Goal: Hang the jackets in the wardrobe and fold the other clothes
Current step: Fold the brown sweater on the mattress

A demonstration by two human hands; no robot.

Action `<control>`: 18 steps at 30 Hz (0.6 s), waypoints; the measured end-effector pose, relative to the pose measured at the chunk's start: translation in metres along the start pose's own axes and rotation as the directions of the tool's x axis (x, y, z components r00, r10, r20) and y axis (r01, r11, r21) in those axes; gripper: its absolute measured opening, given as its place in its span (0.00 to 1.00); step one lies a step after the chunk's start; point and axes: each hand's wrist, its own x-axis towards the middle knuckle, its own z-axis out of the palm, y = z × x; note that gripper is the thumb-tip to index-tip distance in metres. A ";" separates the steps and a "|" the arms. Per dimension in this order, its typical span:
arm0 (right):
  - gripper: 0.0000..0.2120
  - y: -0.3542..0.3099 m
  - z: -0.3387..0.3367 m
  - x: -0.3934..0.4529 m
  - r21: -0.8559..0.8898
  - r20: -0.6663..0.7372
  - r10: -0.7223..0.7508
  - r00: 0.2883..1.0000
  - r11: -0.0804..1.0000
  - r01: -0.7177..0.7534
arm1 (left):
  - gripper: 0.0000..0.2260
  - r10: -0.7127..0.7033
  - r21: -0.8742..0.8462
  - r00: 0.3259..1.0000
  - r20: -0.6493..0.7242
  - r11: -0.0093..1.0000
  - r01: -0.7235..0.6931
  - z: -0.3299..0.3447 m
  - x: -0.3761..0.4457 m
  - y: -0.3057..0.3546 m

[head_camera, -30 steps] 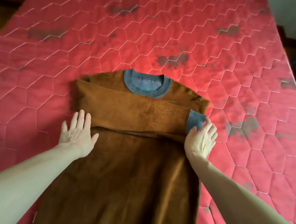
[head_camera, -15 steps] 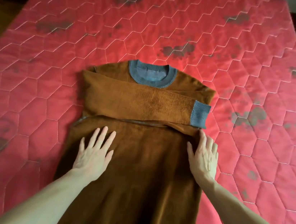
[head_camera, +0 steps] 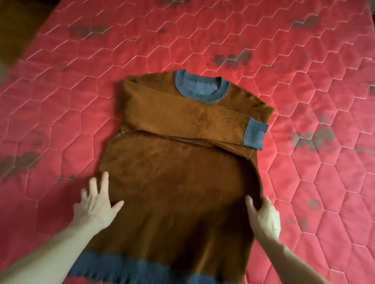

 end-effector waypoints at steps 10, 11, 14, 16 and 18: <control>0.16 0.084 0.028 -0.143 0.037 -0.016 0.144 0.989 0.989 -0.143 | 0.26 -0.310 -0.737 0.884 0.349 0.492 0.464 0.042 -0.046 -0.054; 0.16 0.088 0.026 -0.143 -0.003 -0.046 0.168 0.985 0.986 -0.169 | 0.26 -0.294 -0.751 0.884 0.364 0.468 0.465 0.043 -0.047 -0.065; 0.15 0.092 0.018 -0.138 -0.078 -0.063 0.106 0.992 0.991 -0.111 | 0.15 -0.179 -0.690 0.952 0.249 0.657 0.304 0.048 -0.042 -0.092; 0.14 0.092 0.014 -0.136 -0.102 -0.031 0.042 0.999 0.994 -0.045 | 0.16 -0.104 -0.542 0.989 0.109 0.827 0.147 0.049 -0.040 -0.099; 0.14 0.093 0.009 -0.139 -0.131 -0.030 -0.017 0.999 0.991 0.013 | 0.20 -0.041 -0.379 0.997 -0.068 0.925 0.013 0.046 -0.047 -0.099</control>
